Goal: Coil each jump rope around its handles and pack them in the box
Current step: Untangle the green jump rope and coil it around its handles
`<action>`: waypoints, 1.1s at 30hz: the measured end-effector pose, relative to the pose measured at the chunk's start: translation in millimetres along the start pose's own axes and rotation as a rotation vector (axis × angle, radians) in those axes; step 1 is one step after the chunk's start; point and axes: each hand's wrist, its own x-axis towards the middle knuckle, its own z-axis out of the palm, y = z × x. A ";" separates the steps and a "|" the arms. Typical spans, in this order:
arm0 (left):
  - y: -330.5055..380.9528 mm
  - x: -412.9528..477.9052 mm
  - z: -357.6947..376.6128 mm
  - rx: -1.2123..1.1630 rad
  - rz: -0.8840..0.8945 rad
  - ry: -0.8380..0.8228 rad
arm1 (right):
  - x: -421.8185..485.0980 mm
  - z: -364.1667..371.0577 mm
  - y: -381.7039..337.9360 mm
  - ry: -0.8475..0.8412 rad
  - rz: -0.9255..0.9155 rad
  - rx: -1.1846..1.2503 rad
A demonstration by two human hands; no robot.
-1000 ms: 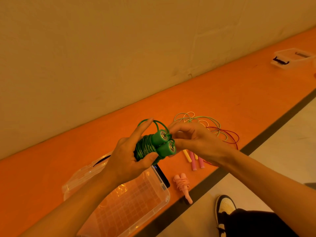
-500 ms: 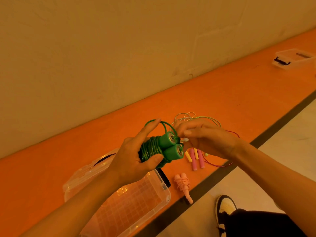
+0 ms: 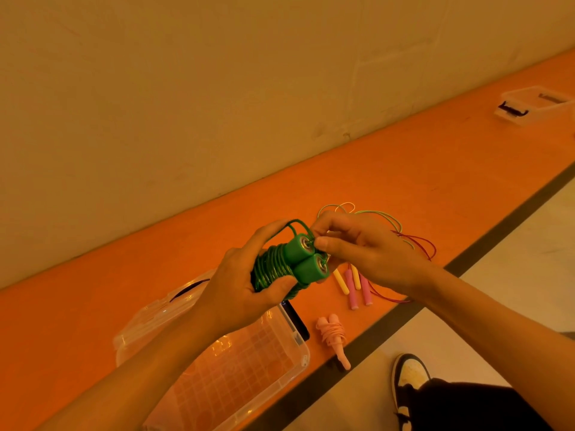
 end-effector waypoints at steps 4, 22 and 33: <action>5.6 -0.1 3.0 -0.025 -0.003 0.016 | 2.5 2.3 -3.7 0.024 -0.066 -0.106; 7.9 0.7 -1.7 0.061 0.013 -0.029 | 6.2 -10.9 5.7 0.029 -0.330 -0.639; 11.4 0.7 -1.6 0.018 0.056 -0.010 | 6.8 -11.7 0.9 0.011 -0.333 -0.523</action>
